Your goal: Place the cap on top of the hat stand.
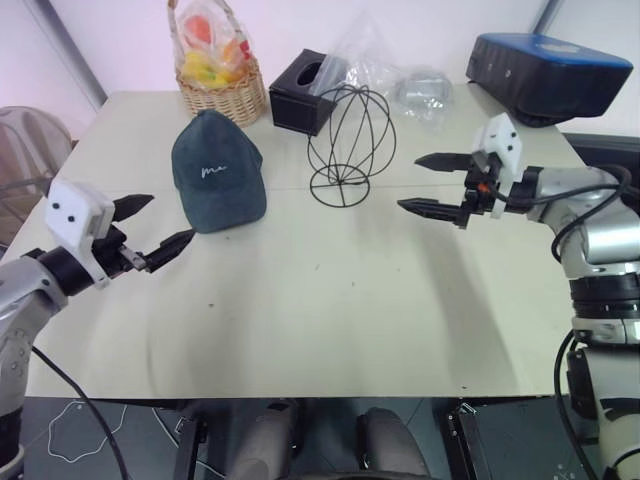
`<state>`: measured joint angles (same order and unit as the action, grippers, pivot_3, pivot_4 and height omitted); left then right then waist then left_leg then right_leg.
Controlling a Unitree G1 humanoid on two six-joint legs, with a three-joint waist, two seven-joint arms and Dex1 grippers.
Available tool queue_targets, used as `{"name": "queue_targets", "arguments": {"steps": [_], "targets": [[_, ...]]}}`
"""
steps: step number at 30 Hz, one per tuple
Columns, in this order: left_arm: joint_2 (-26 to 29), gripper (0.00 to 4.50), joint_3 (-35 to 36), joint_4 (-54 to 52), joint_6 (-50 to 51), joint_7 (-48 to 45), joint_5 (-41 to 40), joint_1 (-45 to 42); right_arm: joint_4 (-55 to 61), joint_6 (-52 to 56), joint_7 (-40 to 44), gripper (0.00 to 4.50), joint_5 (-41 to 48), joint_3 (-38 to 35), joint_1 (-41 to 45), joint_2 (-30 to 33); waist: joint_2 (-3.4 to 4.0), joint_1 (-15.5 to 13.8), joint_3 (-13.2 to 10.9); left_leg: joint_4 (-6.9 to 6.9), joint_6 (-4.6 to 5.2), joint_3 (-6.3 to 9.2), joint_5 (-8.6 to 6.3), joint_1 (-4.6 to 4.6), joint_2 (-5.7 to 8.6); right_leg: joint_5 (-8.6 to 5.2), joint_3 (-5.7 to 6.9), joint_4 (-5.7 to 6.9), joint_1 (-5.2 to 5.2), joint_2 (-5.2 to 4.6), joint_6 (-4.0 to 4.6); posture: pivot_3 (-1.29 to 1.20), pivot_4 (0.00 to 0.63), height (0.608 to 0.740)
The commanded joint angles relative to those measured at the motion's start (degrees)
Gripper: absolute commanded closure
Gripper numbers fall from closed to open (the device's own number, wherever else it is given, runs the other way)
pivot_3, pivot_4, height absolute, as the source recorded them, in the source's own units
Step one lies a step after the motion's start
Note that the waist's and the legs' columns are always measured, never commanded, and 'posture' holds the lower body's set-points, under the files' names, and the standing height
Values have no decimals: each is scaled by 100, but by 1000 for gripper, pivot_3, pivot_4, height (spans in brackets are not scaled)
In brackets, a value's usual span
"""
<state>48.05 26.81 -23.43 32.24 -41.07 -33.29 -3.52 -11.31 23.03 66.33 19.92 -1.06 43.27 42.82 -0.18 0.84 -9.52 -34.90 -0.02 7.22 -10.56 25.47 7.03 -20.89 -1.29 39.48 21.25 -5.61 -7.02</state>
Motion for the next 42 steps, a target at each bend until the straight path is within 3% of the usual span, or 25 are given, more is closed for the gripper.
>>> {"name": "queue_targets", "arguments": {"steps": [1,29,36,42], "targets": [[79,34,256,-169,16,17,-75,5,118,-83,-4,0,87,-178,163,52,0,0,0,0,0,0,0,0,0,0,0,0,0,0,0,0,150,740],[86,34,325,-360,-15,143,-33,76,14,-196,51,0,59,-156,128,42,0,0,0,0,0,0,0,0,0,0,0,-1,-1,0,0,0,150,740],[403,34,-172,-326,-831,44,1188,575,21,-215,51,0,46,-144,93,34,1,5,-1,4,0,-3,0,-1,0,0,-2,-4,0,-1,0,0,150,740],[215,34,-639,-206,-1758,420,2234,742,57,-223,30,0,50,-140,45,20,1,-11,-1,7,0,-2,-1,-1,0,0,-2,-7,0,-2,2,0,150,740]]}}
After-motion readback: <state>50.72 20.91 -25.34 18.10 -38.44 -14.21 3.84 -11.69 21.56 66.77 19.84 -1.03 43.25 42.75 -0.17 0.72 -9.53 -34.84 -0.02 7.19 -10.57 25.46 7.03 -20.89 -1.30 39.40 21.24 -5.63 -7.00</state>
